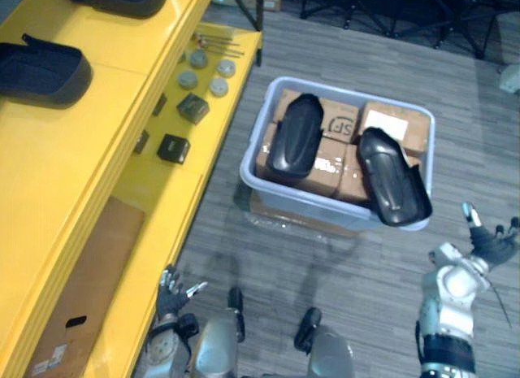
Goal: Walk over and take plastic housings, then place them on the shelf
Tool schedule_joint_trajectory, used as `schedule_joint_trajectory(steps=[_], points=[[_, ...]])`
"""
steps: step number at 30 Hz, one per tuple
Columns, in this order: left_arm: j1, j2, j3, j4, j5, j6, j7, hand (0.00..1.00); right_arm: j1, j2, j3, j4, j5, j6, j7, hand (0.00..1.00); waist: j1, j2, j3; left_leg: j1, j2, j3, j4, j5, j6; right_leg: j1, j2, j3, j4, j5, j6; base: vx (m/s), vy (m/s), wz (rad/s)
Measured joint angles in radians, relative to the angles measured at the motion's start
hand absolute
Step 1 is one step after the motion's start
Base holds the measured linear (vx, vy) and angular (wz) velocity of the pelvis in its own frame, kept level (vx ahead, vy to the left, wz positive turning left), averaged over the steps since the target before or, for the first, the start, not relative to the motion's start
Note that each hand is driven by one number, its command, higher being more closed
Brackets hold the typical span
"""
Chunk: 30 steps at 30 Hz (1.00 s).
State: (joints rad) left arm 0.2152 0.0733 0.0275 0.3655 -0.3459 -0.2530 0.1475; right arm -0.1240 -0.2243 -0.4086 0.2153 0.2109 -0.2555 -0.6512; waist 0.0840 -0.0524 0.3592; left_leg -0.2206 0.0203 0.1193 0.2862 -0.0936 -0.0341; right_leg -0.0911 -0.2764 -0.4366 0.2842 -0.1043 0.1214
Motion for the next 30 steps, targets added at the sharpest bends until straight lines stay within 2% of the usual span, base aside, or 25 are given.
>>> schedule_joint_trajectory(steps=[1, 5, 7, 10, 11, 13, 16, 21, 25, 30], points=[[0.0, -0.001, -0.001, -0.002, 0.001, 0.0, -0.004, 0.0, 0.0, 0.0, 0.0, 0.0, -0.002, 0.001, 0.0, 0.0, 0.004, -0.001, 0.001, 0.005, 0.0, 0.0, -0.001, 0.0, 0.0, 0.007, 0.002, 0.0, -0.004, 0.0, 0.0, 0.03, -0.025, 0.01], [0.002, -0.003, -0.001, -0.013, 0.002, 0.001, -0.012, 0.0, -0.021, 0.0, 0.0, 0.0, -0.04, 0.061, -0.006, 0.0, 0.014, -0.005, 0.002, 0.012, 0.012, -0.002, -0.006, -0.002, -0.002, 0.02, 0.018, -0.001, -0.024, 0.006, -0.004, -0.01, -0.011, -0.01], [0.003, -0.001, -0.001, -0.015, 0.002, 0.002, -0.012, 0.0, -0.029, 0.0, -0.001, 0.001, -0.063, 0.132, -0.009, 0.0, 0.016, -0.014, 0.007, 0.01, 0.022, -0.001, -0.01, -0.003, -0.003, 0.019, 0.028, 0.0, -0.035, 0.014, -0.009, -0.05, -0.013, -0.07], [0.003, 0.001, -0.001, -0.016, 0.002, 0.005, -0.012, 0.0, -0.048, -0.003, -0.003, 0.015, -0.085, 0.213, -0.009, 0.0, 0.019, -0.034, 0.019, 0.002, 0.03, 0.0, -0.016, -0.002, -0.003, 0.006, 0.036, 0.006, -0.035, 0.017, -0.012, -0.06, -0.024, -0.07], [0.003, 0.001, -0.002, -0.017, 0.002, 0.005, -0.012, 0.0, -0.054, -0.008, -0.002, 0.021, -0.098, 0.228, -0.009, 0.0, 0.019, -0.035, 0.021, -0.004, 0.031, -0.001, -0.015, -0.002, -0.003, 0.001, 0.038, 0.006, -0.035, 0.018, -0.013, -0.07, -0.016, -0.05], [0.003, 0.002, -0.001, -0.038, 0.001, 0.005, -0.012, 0.0, -0.091, -0.055, -0.002, 0.053, -0.154, 0.288, -0.005, 0.0, 0.026, -0.037, 0.039, -0.031, 0.033, -0.002, -0.011, 0.002, -0.002, -0.027, 0.041, 0.008, -0.034, 0.025, -0.014, -0.05, -0.015, 0.0], [0.002, 0.013, 0.002, -0.041, -0.001, 0.001, -0.012, 0.0, -0.145, -0.132, -0.002, 0.086, -0.209, 0.342, -0.001, 0.0, 0.04, -0.03, 0.076, -0.053, 0.033, -0.006, 0.008, 0.002, -0.001, -0.042, 0.044, 0.008, -0.027, 0.026, -0.013, -0.02, -0.008, 0.02], [0.001, 0.037, 0.024, -0.044, -0.009, 0.0, -0.014, 0.0, -0.237, -0.217, -0.002, 0.147, -0.269, 0.391, 0.031, 0.0, 0.045, -0.033, 0.098, -0.098, 0.032, -0.024, 0.035, 0.002, -0.001, -0.071, 0.043, -0.001, -0.016, 0.026, -0.014, 0.01, 0.001, 0.1], [0.001, 0.038, 0.038, -0.062, -0.011, -0.002, -0.025, 0.0, -0.277, -0.266, 0.006, 0.197, -0.408, 0.438, 0.054, 0.0, 0.06, -0.031, 0.113, -0.123, 0.031, -0.033, 0.045, 0.002, -0.001, -0.09, 0.043, -0.002, -0.01, 0.025, -0.016, 0.0, 0.004, 0.03], [0.001, 0.039, 0.038, -0.077, -0.041, -0.002, -0.041, 0.0, -0.278, -0.344, 0.03, 0.204, -0.502, 0.46, 0.115, 0.0, 0.064, -0.033, 0.134, -0.168, 0.032, -0.05, 0.069, 0.001, 0.0, -0.13, 0.04, -0.005, 0.023, 0.017, -0.022, -0.05, 0.008, 0.05]])
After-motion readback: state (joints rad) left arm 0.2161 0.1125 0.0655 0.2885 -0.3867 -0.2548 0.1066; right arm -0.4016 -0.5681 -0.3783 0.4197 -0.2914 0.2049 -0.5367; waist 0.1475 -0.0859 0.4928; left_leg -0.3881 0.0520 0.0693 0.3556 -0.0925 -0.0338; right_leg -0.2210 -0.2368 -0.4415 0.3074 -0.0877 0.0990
